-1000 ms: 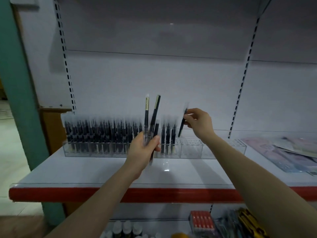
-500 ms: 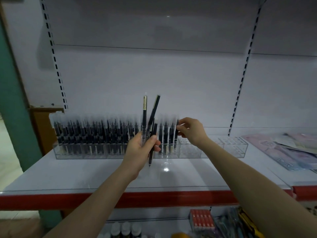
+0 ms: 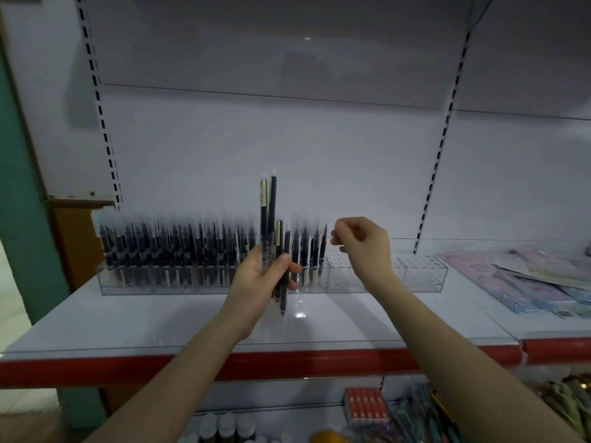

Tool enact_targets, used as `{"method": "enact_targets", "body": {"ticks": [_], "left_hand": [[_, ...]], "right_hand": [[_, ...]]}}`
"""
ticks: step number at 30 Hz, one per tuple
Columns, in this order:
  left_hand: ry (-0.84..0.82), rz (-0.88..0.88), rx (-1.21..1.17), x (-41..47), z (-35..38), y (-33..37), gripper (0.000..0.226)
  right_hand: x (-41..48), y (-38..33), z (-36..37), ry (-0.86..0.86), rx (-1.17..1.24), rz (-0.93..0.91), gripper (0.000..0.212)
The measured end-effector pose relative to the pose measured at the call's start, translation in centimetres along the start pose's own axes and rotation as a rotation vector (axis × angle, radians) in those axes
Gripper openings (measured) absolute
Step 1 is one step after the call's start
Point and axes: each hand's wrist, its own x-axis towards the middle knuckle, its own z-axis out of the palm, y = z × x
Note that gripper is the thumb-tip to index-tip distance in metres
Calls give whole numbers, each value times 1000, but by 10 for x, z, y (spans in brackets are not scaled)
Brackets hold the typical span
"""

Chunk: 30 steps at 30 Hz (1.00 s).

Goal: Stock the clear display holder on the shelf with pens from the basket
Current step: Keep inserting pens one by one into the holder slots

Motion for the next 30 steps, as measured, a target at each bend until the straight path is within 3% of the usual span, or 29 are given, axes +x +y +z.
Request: {"method": "enact_targets", "body": {"ticks": [4, 6, 14, 19, 21, 23, 25, 28, 30], "left_hand": [[-73, 38, -21, -11, 5, 6, 7], [-93, 50, -35, -16, 7, 9, 8], [-137, -26, -130, -38, -3, 14, 13], [-172, -66, -150, -43, -11, 21, 18], [-176, -53, -129, -42, -11, 26, 16], [-163, -62, -149, -40, -10, 28, 14], [-140, -84, -183, -37, -8, 29, 13], [-133, -93, -193, -32, -5, 29, 15], [-154, -85, -184, -29, -2, 29, 18]], "right_hand": [[-34, -29, 4, -258, 119, 21, 9], [-41, -37, 8, -290, 161, 52, 12], [-38, -58, 5, -160, 317, 145, 3], [-28, -56, -4, -127, 411, 242, 11], [-27, -50, -4, -116, 317, 230, 18], [-28, -37, -4, -20, 41, 88, 29], [-35, -24, -6, 69, -194, -225, 29], [-45, -4, -6, -40, -442, -754, 26], [-48, 4, -4, -70, -545, -900, 24]]}}
